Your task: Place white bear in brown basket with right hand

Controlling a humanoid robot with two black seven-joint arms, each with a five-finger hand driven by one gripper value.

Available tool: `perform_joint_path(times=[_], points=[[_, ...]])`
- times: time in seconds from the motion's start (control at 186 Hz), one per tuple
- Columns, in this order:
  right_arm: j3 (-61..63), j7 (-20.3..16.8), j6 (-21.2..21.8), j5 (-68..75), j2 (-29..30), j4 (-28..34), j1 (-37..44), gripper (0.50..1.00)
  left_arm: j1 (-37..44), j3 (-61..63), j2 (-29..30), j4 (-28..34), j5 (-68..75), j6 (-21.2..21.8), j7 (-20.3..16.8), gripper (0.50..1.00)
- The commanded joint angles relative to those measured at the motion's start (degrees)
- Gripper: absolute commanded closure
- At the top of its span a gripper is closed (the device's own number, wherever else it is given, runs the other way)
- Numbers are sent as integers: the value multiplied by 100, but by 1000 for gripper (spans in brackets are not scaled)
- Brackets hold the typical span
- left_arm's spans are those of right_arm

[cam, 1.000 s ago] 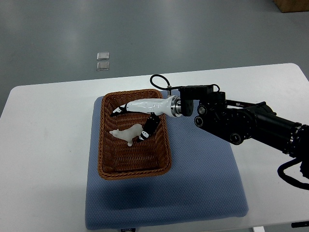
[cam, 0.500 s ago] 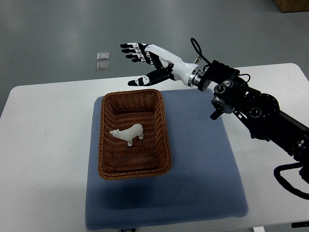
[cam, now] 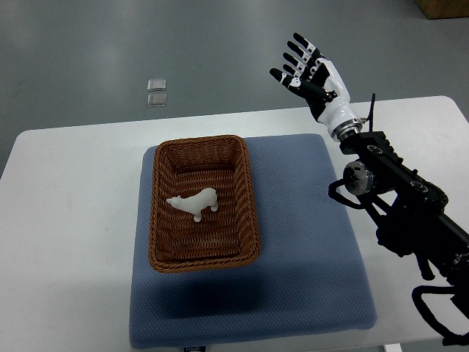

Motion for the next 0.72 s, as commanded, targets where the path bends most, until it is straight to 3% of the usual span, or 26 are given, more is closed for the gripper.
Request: perform_joint_path(times=[0.0,0.715], points=[[-1,9,-196,497,-1,-149,-104,587,0,0,0,0,0,0,0,500],[-36,26,-311,885,16,-607,-455,579,0,0,0,0,0,0,0,500]])
